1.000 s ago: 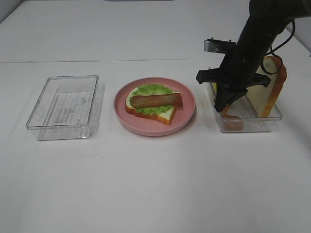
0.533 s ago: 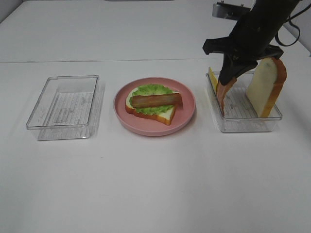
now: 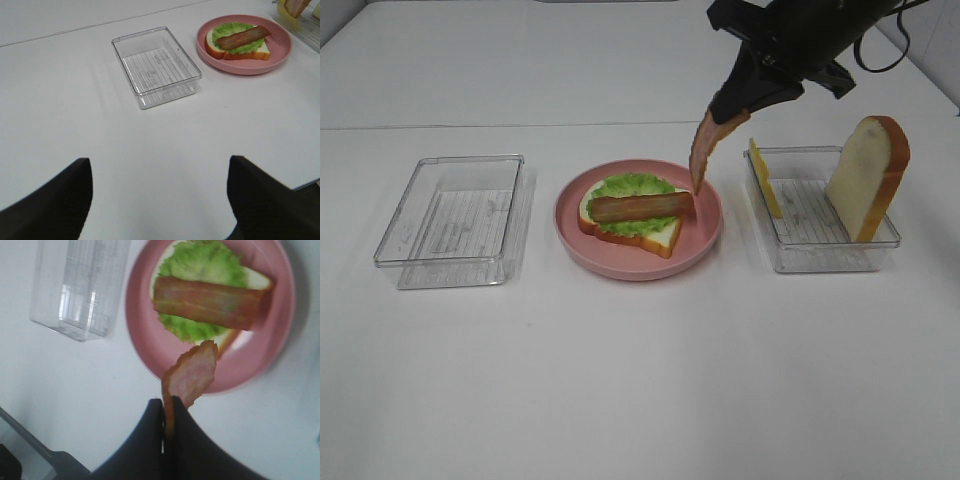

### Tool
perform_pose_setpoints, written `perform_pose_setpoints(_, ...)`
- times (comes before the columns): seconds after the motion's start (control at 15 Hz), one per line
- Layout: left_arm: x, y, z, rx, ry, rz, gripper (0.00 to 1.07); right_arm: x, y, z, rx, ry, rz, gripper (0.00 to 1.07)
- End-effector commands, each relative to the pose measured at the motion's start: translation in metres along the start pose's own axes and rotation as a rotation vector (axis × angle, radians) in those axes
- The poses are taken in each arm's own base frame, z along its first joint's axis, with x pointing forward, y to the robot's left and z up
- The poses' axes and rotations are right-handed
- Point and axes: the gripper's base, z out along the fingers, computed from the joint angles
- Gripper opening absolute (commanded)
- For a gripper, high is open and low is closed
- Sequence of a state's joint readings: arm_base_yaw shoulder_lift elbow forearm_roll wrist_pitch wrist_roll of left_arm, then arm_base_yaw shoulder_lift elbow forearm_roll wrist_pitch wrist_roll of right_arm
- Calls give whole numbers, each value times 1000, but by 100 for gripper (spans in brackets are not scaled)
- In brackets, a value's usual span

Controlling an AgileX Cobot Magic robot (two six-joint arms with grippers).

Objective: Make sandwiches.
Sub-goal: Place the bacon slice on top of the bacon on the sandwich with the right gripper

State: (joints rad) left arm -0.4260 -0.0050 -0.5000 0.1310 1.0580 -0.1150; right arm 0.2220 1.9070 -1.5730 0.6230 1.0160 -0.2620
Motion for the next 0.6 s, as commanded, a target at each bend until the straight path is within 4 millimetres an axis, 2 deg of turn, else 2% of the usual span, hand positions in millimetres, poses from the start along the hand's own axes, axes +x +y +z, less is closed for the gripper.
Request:
perform_pose_setpoints(0.07, 1, 1, -2, 0, -29, 4, 72, -7, 2, 18, -121, -45, 12, 0)
perform_pose_setpoints(0.4, 1, 1, -2, 0, -29, 4, 72, -11, 21, 88, -163, -139, 7, 0)
perform_pose_setpoints(0.6, 1, 1, -2, 0, -29, 4, 72, -12, 22, 112, -235, -171, 68, 0)
